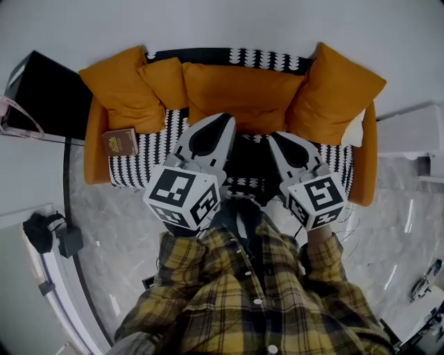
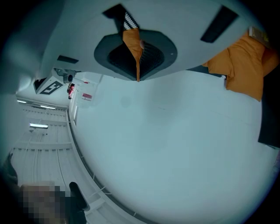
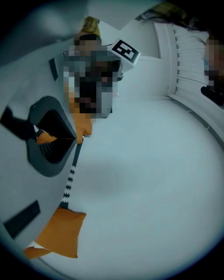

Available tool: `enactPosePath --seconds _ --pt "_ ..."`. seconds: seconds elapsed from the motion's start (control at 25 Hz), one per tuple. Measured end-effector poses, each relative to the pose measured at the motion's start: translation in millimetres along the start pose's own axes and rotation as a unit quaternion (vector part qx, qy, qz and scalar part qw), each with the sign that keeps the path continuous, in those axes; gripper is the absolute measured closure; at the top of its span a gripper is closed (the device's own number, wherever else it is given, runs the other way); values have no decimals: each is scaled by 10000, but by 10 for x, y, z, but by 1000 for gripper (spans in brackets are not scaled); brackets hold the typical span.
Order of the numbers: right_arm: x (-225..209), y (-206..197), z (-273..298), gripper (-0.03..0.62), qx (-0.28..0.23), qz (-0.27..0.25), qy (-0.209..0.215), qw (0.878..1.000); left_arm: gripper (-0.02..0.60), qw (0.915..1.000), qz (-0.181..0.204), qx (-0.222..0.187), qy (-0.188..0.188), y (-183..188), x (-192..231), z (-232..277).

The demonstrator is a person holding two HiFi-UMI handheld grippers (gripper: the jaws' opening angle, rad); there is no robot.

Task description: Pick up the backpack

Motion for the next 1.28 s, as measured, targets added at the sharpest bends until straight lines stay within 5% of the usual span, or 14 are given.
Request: enactPosePath --seconds 0.68,1.28 --pt "-111 -1070 334 577 969 -64 -180 9951 545 9936 -345 1055 224 -1117 462 155" --pt "-375 -2280 655 577 1781 -61 -457 9829 544 9757 -556 2081 404 -2484 813 364"
Point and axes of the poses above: the fingertips, and each gripper's own axes: z forward along the fingers, x to its left, y out of its top, the point moved 4 cm from there along -z, backward along the fingers, and after that the axes turned 3 degrees about -y, right-handed, at the moved point
